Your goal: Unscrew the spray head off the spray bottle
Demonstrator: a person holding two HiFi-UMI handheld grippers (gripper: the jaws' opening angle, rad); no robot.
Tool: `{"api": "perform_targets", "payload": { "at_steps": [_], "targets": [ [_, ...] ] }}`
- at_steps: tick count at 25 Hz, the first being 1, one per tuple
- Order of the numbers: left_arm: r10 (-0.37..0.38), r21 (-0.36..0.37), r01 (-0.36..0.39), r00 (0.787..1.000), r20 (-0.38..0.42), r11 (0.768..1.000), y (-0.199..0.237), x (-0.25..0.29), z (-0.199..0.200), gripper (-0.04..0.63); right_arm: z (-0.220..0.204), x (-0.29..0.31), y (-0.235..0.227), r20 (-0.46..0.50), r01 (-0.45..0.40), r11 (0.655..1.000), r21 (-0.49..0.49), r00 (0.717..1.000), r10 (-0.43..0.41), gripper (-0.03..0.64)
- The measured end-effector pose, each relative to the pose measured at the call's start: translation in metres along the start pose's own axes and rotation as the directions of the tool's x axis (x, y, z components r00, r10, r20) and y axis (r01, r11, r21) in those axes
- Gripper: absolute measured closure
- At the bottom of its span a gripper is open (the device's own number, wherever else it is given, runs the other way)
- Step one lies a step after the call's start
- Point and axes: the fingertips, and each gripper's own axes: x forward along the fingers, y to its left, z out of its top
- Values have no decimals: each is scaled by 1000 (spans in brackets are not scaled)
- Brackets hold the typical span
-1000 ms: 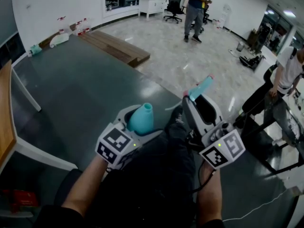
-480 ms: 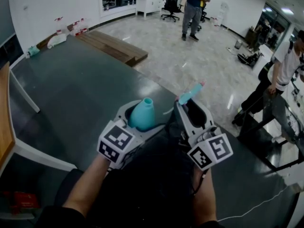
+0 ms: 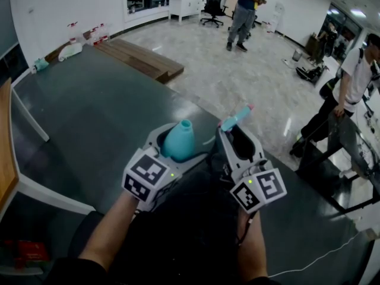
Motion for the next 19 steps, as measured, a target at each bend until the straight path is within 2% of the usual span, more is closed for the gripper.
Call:
{"api": "perform_targets", "payload": {
  "at_steps": [19],
  "targets": [
    [-7, 0, 7, 1000, -7, 1000, -5, 0, -3, 167, 0, -2, 0, 2, 9, 1000, -17, 1000, -9, 476]
  ]
}}
